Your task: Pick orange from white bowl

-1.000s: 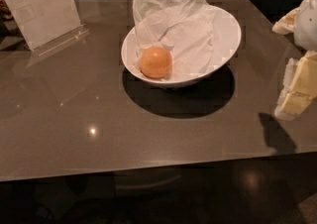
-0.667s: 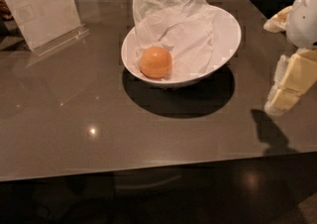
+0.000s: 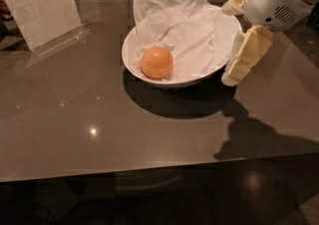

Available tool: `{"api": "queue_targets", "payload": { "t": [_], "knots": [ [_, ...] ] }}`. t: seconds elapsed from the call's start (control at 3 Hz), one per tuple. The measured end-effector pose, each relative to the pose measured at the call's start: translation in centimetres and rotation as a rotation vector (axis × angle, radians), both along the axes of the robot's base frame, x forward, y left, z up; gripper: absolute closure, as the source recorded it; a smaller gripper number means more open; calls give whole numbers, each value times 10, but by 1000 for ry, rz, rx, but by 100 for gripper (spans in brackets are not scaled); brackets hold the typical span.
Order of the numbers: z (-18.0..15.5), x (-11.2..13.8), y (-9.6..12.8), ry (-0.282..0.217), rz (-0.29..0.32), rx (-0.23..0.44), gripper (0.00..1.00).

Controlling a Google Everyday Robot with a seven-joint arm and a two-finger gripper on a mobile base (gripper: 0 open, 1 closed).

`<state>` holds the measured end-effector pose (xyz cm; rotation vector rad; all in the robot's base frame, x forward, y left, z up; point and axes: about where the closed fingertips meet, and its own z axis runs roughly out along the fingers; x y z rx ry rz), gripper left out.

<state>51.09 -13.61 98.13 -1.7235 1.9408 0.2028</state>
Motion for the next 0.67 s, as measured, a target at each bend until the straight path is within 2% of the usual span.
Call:
{"api": "queue_targets", "payload": {
  "t": [0.33,0.67],
  "knots": [
    [8,20,39,-10,115,25,0],
    [12,22,44,-17,124,28,0]
  ]
}}
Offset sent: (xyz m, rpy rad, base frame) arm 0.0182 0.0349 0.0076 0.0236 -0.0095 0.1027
